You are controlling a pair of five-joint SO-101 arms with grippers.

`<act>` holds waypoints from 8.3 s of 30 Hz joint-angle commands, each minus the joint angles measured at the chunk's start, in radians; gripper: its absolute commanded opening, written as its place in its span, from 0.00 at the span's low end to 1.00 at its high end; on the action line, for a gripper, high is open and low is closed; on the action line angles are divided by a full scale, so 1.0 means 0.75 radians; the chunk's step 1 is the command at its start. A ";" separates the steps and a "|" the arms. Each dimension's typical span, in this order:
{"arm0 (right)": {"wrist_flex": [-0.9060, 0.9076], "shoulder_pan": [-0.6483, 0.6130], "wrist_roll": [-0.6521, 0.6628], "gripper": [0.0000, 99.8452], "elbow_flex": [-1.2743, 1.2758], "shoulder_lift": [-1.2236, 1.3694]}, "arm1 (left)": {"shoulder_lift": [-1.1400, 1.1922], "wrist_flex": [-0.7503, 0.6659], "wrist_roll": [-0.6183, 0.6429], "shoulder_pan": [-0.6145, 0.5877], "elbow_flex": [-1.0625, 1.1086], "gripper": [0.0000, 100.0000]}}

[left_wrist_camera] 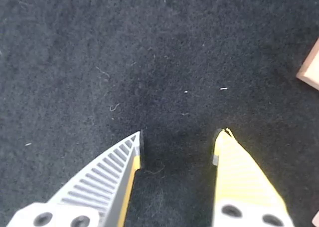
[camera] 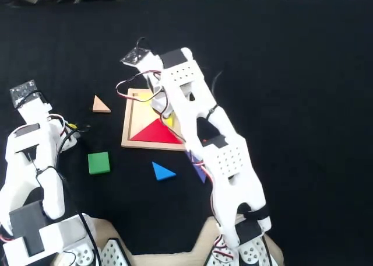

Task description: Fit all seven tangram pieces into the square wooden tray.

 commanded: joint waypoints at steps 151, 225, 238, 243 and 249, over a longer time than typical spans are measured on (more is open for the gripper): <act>0.104 -0.229 -0.078 0.01 -1.083 0.596 | -0.014 -0.020 0.012 -0.005 -0.011 0.24; -0.203 0.082 0.315 0.01 -0.351 0.273 | -0.012 -0.049 0.012 -0.005 -0.001 0.24; 0.174 0.033 0.231 0.01 -0.985 0.249 | -0.012 -0.049 0.012 -0.005 -0.001 0.24; 0.176 0.043 0.092 0.01 -0.870 0.050 | -0.014 -0.047 0.012 -0.017 -0.011 0.24; 0.174 0.131 0.033 0.01 -0.439 -0.418 | -0.016 -0.045 0.012 -0.017 -0.013 0.24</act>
